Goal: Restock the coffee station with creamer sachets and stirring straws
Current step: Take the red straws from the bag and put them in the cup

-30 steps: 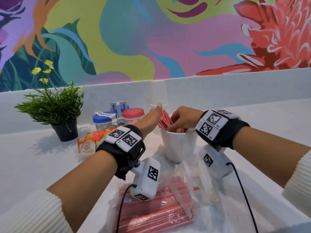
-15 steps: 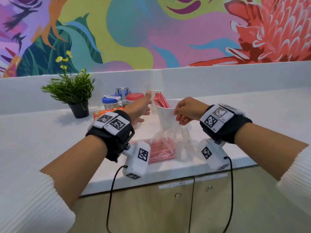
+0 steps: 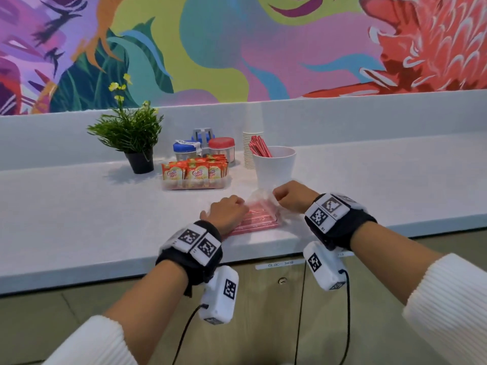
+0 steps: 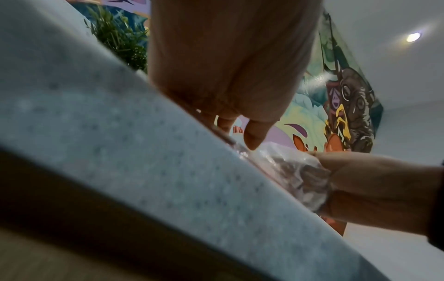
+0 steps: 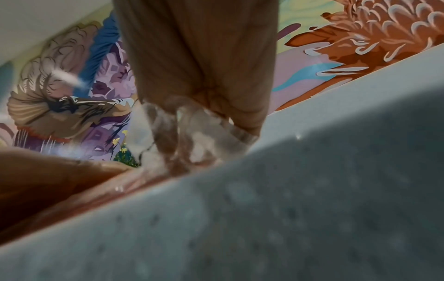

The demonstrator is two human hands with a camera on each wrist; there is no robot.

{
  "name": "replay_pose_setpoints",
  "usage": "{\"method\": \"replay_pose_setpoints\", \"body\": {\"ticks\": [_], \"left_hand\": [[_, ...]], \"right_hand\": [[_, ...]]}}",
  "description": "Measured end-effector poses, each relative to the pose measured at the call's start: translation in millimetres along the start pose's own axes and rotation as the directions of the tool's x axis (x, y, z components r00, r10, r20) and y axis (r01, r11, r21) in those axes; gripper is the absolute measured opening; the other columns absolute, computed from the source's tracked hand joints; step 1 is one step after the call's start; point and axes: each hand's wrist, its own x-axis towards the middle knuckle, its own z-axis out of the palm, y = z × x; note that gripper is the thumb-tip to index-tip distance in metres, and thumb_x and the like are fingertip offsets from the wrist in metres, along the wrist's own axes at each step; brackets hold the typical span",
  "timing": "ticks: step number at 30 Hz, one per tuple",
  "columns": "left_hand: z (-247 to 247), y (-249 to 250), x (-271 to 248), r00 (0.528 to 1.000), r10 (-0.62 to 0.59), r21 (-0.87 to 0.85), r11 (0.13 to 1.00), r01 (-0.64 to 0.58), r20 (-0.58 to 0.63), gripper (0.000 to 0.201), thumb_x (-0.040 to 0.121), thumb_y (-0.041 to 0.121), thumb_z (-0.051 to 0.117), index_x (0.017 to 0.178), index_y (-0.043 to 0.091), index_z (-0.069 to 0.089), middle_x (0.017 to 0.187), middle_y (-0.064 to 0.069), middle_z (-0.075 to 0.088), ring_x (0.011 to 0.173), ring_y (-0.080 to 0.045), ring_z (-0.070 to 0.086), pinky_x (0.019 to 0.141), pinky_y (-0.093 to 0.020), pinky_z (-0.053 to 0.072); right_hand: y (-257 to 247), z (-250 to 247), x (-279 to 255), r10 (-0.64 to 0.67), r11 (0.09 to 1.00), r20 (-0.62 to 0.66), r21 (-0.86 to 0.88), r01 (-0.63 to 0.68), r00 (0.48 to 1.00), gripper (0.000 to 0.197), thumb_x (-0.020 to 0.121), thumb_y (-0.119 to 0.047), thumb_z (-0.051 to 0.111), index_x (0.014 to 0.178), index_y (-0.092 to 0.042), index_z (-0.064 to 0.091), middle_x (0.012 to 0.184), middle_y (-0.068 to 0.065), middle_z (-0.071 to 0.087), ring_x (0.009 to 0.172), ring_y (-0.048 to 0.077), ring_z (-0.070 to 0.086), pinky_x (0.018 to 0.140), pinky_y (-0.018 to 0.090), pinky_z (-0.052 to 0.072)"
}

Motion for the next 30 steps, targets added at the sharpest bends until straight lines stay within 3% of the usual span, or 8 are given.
{"method": "replay_pose_setpoints", "body": {"ticks": [2, 4, 7, 13, 16, 21, 26, 30], "left_hand": [[8.2, -2.4, -3.3, 0.997, 0.034, 0.095, 0.995, -0.027, -0.076, 0.046, 0.093, 0.043, 0.042, 0.135, 0.026, 0.040, 0.143, 0.000, 0.042, 0.132, -0.025, 0.036, 0.110, -0.045, 0.024], [14.1, -4.6, -5.5, 0.988, 0.080, 0.153, 0.986, -0.060, -0.131, 0.055, 0.091, 0.052, 0.043, 0.138, 0.026, 0.036, 0.145, 0.000, 0.039, 0.134, -0.024, 0.032, 0.108, -0.046, 0.022], [16.5, -7.7, 0.3, 0.981, 0.090, 0.215, 0.975, -0.052, -0.170, 0.064, 0.087, 0.063, 0.042, 0.139, 0.025, 0.035, 0.144, 0.000, 0.038, 0.135, -0.023, 0.031, 0.109, -0.051, 0.018], [15.6, -3.9, 12.6, 0.958, 0.151, 0.299, 0.951, -0.074, -0.244, 0.050, 0.088, 0.058, 0.044, 0.122, 0.020, 0.049, 0.130, -0.002, 0.046, 0.127, -0.022, 0.038, 0.109, -0.053, 0.017], [17.0, -4.3, 14.0, 0.929, 0.237, 0.354, 0.927, -0.129, -0.283, 0.041, 0.093, 0.049, 0.043, 0.118, 0.017, 0.047, 0.126, -0.002, 0.049, 0.122, -0.022, 0.041, 0.105, -0.046, 0.023], [20.8, -6.9, 12.0, 0.889, 0.330, 0.438, 0.882, -0.171, -0.317, 0.031, 0.097, 0.039, 0.038, 0.116, 0.016, 0.047, 0.120, -0.003, 0.052, 0.116, -0.023, 0.045, 0.099, -0.039, 0.027], [18.7, -6.2, 7.7, 0.910, 0.314, 0.417, 0.890, -0.184, -0.270, 0.036, 0.096, 0.044, 0.038, 0.115, 0.015, 0.047, 0.120, -0.004, 0.052, 0.114, -0.024, 0.045, 0.099, -0.039, 0.029], [4.1, -0.1, 4.7, 0.961, 0.256, 0.403, 0.895, -0.193, -0.109, 0.040, 0.094, 0.045, 0.042, 0.117, 0.013, 0.047, 0.121, -0.010, 0.052, 0.115, -0.028, 0.046, 0.096, -0.042, 0.034]], "right_hand": [[6.1, 6.2, 1.5, -0.070, 0.996, -0.018, 0.049, 0.071, 0.997, 0.027, 0.083, 0.004, 0.047, 0.077, -0.011, 0.068, 0.087, 0.007, 0.067, 0.090, 0.024, 0.058, 0.083, 0.028, 0.046], [11.6, 12.9, 0.5, -0.133, 0.979, -0.061, 0.148, 0.140, 0.989, 0.030, 0.083, 0.002, 0.053, 0.107, -0.007, 0.068, 0.115, 0.010, 0.065, 0.111, 0.024, 0.056, 0.098, 0.030, 0.041], [18.4, 22.9, 1.4, -0.142, 0.940, -0.168, 0.286, 0.186, 0.976, 0.032, 0.082, -0.004, 0.059, 0.113, -0.010, 0.066, 0.121, 0.008, 0.061, 0.113, 0.025, 0.054, 0.102, 0.041, 0.042], [22.5, 27.5, 5.0, -0.121, 0.893, -0.225, 0.400, 0.205, 0.967, 0.013, 0.084, -0.024, 0.064, 0.089, -0.014, 0.070, 0.076, -0.004, 0.064, 0.078, 0.017, 0.059, 0.075, 0.032, 0.047], [29.0, 27.5, 9.4, -0.101, 0.884, -0.253, 0.421, 0.204, 0.962, 0.013, 0.083, -0.015, 0.063, 0.088, -0.005, 0.070, 0.071, -0.004, 0.062, 0.072, 0.017, 0.057, 0.069, 0.029, 0.043], [27.0, 29.1, 1.4, -0.169, 0.826, -0.224, 0.499, 0.262, 0.960, 0.017, 0.082, -0.008, 0.064, 0.080, -0.024, 0.065, 0.067, -0.007, 0.060, 0.054, 0.004, 0.055, 0.049, 0.017, 0.040], [26.7, 27.1, -3.8, -0.170, 0.798, -0.210, 0.544, 0.260, 0.963, 0.019, 0.080, -0.001, 0.066, 0.073, -0.019, 0.064, 0.044, -0.015, 0.059, 0.038, -0.005, 0.052, 0.036, 0.005, 0.033], [22.0, 25.3, -6.8, -0.150, 0.796, -0.183, 0.560, 0.228, 0.972, 0.008, 0.082, -0.003, 0.064, 0.087, -0.009, 0.065, 0.053, -0.009, 0.064, 0.046, 0.001, 0.057, 0.038, 0.010, 0.039]]}}
